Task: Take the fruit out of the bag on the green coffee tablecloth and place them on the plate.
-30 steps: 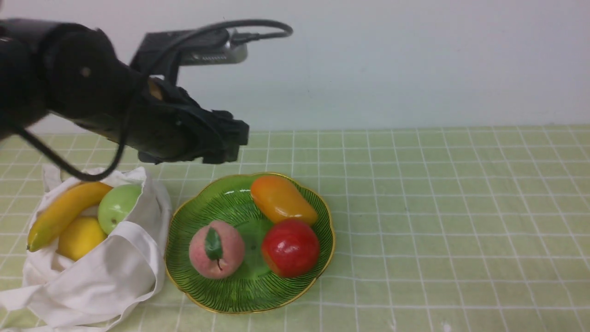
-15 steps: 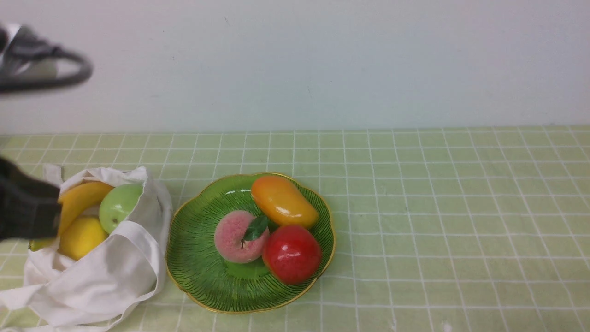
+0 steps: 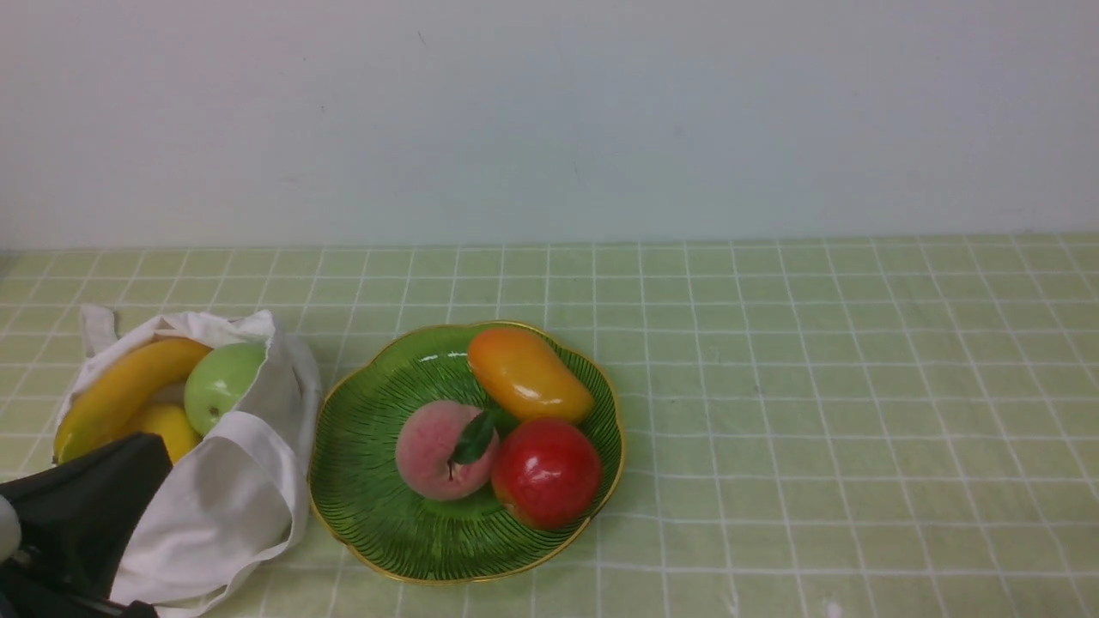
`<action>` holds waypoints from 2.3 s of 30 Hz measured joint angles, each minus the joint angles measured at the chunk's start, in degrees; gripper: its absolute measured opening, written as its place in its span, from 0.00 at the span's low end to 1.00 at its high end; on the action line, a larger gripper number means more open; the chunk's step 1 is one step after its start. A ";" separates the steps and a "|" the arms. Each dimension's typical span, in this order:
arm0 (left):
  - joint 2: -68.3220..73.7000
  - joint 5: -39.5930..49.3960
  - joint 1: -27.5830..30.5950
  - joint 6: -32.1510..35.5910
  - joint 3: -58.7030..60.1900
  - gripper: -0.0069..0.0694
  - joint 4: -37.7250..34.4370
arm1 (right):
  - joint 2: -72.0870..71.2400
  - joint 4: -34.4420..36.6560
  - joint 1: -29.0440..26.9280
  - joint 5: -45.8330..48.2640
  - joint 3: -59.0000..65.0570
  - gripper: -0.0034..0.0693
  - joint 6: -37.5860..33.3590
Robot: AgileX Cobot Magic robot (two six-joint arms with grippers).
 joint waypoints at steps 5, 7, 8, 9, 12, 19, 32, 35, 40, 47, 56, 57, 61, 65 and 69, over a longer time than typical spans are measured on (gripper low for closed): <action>0.00 -2.46 0.00 0.00 4.66 0.08 0.18 | 0.00 0.00 0.00 0.00 0.00 0.03 0.00; 0.00 -2.52 0.00 0.00 5.42 0.08 0.18 | 0.00 0.00 0.00 0.00 0.00 0.03 0.00; 0.00 -2.07 0.00 0.00 5.67 0.08 0.18 | 0.00 0.00 0.00 0.00 0.00 0.03 0.00; 0.00 -1.74 0.00 0.00 5.81 0.08 0.18 | 0.00 0.00 0.00 0.00 0.00 0.03 0.00; 0.00 0.32 0.00 0.00 5.97 0.08 0.18 | 0.00 0.00 0.00 0.00 0.00 0.03 0.00; -4.06 9.33 0.07 0.05 6.44 0.08 0.68 | 0.00 0.00 0.00 0.04 0.00 0.03 0.00; -23.18 13.80 16.41 0.05 15.61 0.08 1.24 | 0.00 0.00 0.00 0.04 0.00 0.03 0.00; -23.33 15.40 17.12 0.05 15.71 0.08 1.24 | 0.00 0.00 0.00 0.04 0.00 0.03 0.00; -23.33 17.20 17.12 0.19 15.73 0.08 1.24 | 0.00 0.00 0.00 0.04 0.00 0.03 0.00; -23.33 17.38 17.12 0.89 15.73 0.08 1.24 | 0.00 0.00 0.00 0.04 0.00 0.03 0.00; -23.33 17.38 17.12 0.94 15.73 0.08 1.24 | 0.00 0.00 0.00 0.04 0.00 0.03 0.00; -23.33 17.38 17.12 0.94 15.73 0.08 1.24 | 0.00 0.00 0.00 0.04 0.00 0.03 0.00; -23.33 17.38 17.12 0.94 15.73 0.08 1.24 | 0.00 0.00 0.00 0.04 0.00 0.03 0.00; -23.33 17.38 17.12 0.94 15.73 0.08 1.24 | 0.00 0.00 0.00 0.04 0.00 0.03 0.00; -23.33 17.38 17.12 0.94 15.73 0.08 1.24 | 0.00 0.00 0.00 0.04 0.00 0.03 0.00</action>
